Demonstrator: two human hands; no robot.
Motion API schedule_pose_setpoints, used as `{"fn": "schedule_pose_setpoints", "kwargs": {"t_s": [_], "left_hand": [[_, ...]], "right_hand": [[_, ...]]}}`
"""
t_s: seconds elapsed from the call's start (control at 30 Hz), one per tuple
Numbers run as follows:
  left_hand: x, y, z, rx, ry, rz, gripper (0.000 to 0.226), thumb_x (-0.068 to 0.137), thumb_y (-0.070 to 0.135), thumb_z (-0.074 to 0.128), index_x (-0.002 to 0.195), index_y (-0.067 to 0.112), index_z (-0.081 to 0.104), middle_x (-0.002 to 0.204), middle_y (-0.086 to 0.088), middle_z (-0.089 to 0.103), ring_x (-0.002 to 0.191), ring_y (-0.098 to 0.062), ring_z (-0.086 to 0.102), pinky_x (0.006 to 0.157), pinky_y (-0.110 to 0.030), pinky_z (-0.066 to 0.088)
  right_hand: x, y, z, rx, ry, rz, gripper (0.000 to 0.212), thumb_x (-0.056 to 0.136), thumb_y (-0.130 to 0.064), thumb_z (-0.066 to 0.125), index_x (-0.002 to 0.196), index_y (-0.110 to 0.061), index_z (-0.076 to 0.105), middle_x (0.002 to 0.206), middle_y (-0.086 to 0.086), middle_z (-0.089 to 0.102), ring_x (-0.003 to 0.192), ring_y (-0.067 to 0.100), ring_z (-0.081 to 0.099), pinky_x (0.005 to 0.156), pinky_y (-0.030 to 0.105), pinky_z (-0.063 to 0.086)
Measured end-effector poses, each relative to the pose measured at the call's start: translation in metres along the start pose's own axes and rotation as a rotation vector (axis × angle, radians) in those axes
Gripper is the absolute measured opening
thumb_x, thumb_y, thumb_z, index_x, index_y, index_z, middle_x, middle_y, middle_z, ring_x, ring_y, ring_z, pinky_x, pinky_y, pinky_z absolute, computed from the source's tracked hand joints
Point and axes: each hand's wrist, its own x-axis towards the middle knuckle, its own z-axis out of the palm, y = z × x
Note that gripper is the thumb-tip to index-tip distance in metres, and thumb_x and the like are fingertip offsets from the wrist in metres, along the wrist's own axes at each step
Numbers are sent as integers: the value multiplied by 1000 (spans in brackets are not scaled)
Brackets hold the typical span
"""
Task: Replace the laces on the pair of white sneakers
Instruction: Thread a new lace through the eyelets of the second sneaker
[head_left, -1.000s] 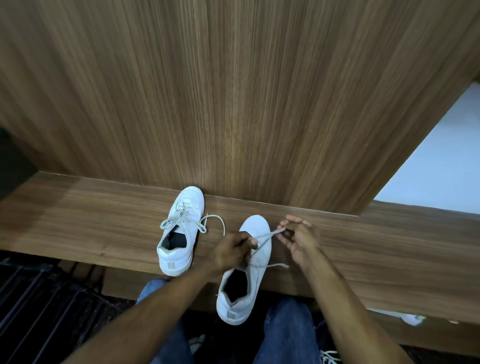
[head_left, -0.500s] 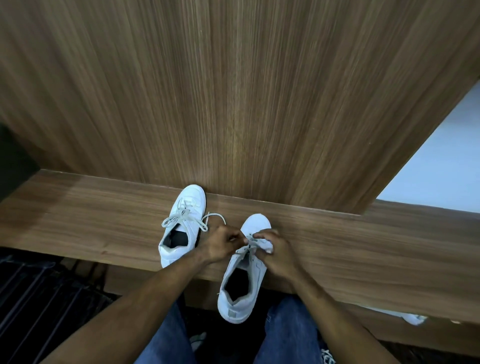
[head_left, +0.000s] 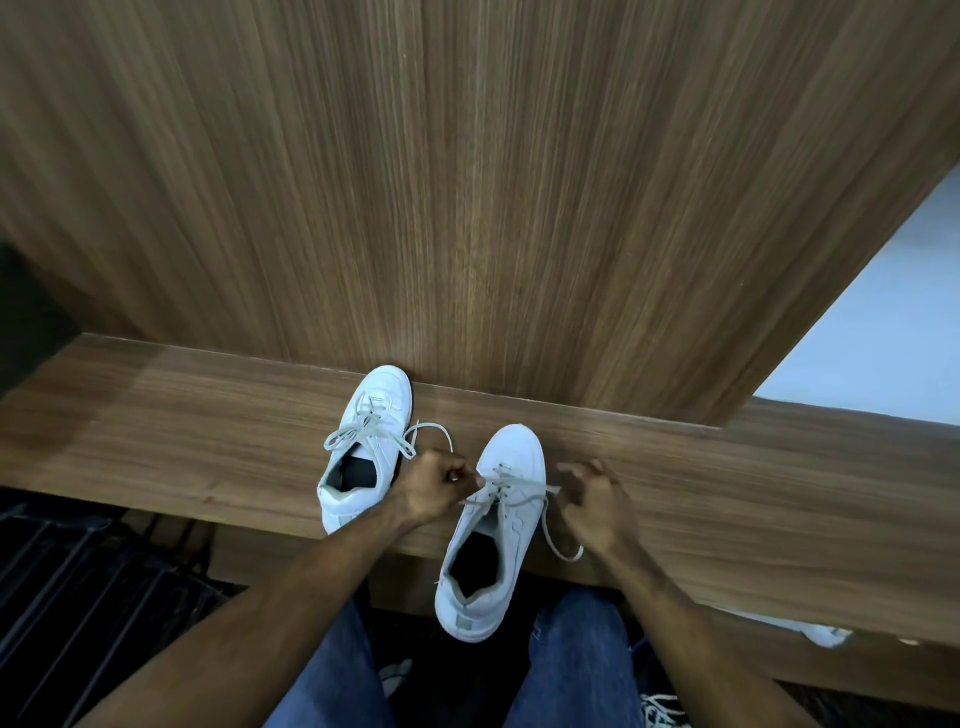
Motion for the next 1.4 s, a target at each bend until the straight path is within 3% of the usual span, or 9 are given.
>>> {"fn": "schedule_pose_setpoints", "kwargs": {"t_s": [0.17,0.27,0.47,0.6,0.7,0.87,1.07,1.2,1.4], "left_hand": [[1,11,12,142,5,70,8,82,30,72,77,24,76,64,11,66,60,3,56,63,-24,45],[-2,11,13,142,33,64,11,81,30,72,74,22,73,61,10,64,56,4,52,60,-25,44],[-12,-3,14,264,-73,-57,19,73,39,77,84,25,69,74,10,64,68,-4,57,66,-25,46],[-13,-7,17,196,-32,-131,27,79,22,71,56,23,59,55,12,59,56,-3,55,54,-16,41],[-11,-12,16,54,-10,-213,33,78,23,73,47,23,61,50,5,62,50,-13,59,57,-28,48],[-12,-13,16,-72,-16,-255,28,82,14,71,55,18,64,50,-1,63,49,-17,60,56,-31,49],[-13,-16,17,-172,-4,-312,17,82,18,74,77,2,71,61,-8,66,51,-17,58,55,-27,48],[-12,-17,19,-172,-4,-343,11,82,19,74,74,12,72,64,-6,65,54,-17,59,58,-27,47],[-14,-14,16,-212,-21,-383,16,81,17,73,82,1,71,65,-7,65,51,-14,56,55,-25,44]], "right_hand": [[-8,-35,17,174,-165,-316,35,88,-16,60,122,-25,64,118,-7,65,111,10,57,92,26,46],[-7,-44,21,216,-120,-235,20,92,-18,59,104,-25,73,100,-7,73,93,11,65,80,33,51],[-8,-32,20,249,-117,-56,28,86,-13,57,103,-26,75,81,-10,73,68,5,62,70,30,53],[-12,-29,23,302,-145,-53,11,87,-25,65,91,-26,76,73,-12,72,64,0,62,66,29,52],[-14,-35,28,253,-138,-42,10,85,-30,65,82,-26,74,64,-14,66,60,1,59,63,28,50],[-17,-47,37,66,-128,-64,17,79,-36,55,86,-28,68,82,-2,72,79,20,66,70,35,54],[-21,-50,41,29,-90,-84,14,84,-30,57,88,-22,68,88,-1,72,81,22,66,70,34,52],[-24,-48,43,165,-79,-57,10,84,-25,60,84,-21,69,84,-5,73,78,16,67,70,34,53],[-25,-54,47,79,-96,-94,13,84,-26,57,88,-21,67,91,-2,72,85,21,67,76,36,53]]}}
